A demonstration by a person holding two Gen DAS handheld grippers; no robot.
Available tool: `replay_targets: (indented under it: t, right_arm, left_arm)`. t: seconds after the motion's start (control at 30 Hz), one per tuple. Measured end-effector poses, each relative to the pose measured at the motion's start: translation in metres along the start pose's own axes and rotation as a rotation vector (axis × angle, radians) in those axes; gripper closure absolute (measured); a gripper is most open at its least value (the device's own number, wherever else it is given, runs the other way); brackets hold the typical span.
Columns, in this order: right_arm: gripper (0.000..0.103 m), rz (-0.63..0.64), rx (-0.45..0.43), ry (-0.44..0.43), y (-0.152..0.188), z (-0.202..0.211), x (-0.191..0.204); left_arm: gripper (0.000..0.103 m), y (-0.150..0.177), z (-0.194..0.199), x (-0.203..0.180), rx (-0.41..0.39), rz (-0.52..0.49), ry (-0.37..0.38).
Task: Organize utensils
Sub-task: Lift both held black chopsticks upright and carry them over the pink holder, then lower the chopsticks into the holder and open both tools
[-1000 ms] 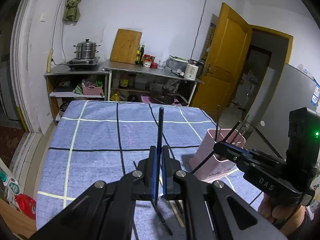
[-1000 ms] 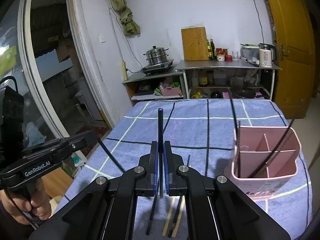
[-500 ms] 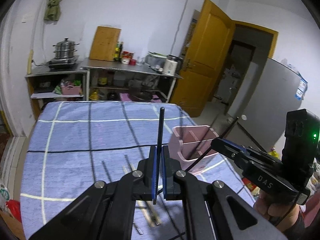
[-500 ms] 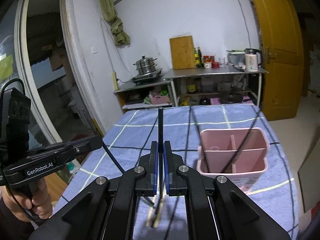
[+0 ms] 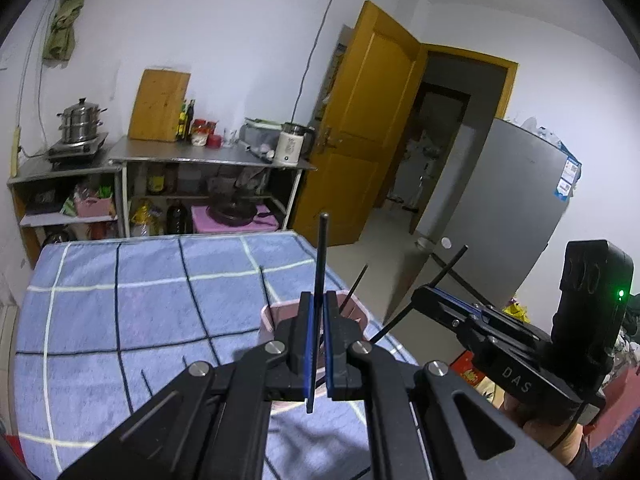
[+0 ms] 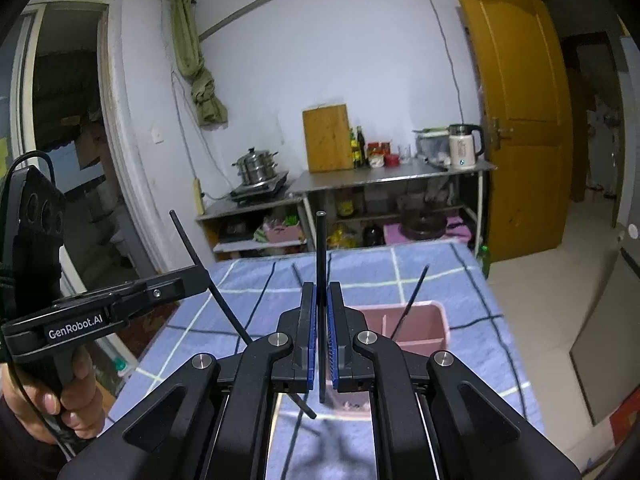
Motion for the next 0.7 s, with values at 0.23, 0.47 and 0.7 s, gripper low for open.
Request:
replay_targets:
  t: [0.23,0.47,0.7]
  right_arm:
    - [0.098,-0.02,-0.047,0.018,-0.029,-0.002,-0.013]
    - [0.098,-0.054,-0.03,0.036,-0.022,-0.026,-0.031]
    - [0.098,-0.081,0.027,0.053,0.004,-0.058,-0.05]
  left_arm:
    - [0.098,-0.027,-0.016,0.001,-0.037,-0.015,-0.007]
    - [0.098,-0.015,-0.045,0.008,-0.016,-0.011,-0.025]
    - [0.098,0.014,-0.076,0.018,0.033,0.004,-0.029]
Point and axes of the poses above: each gripper's, at about its wrist camera, not at the fingertips, and z roughly against the way its jaws point, x to its left, y to its underside, the point moved 8 cm from there along -z, roughly the way its jaws point, and after that the axes turned 11 degrees about -z, right-handed, at the moved point
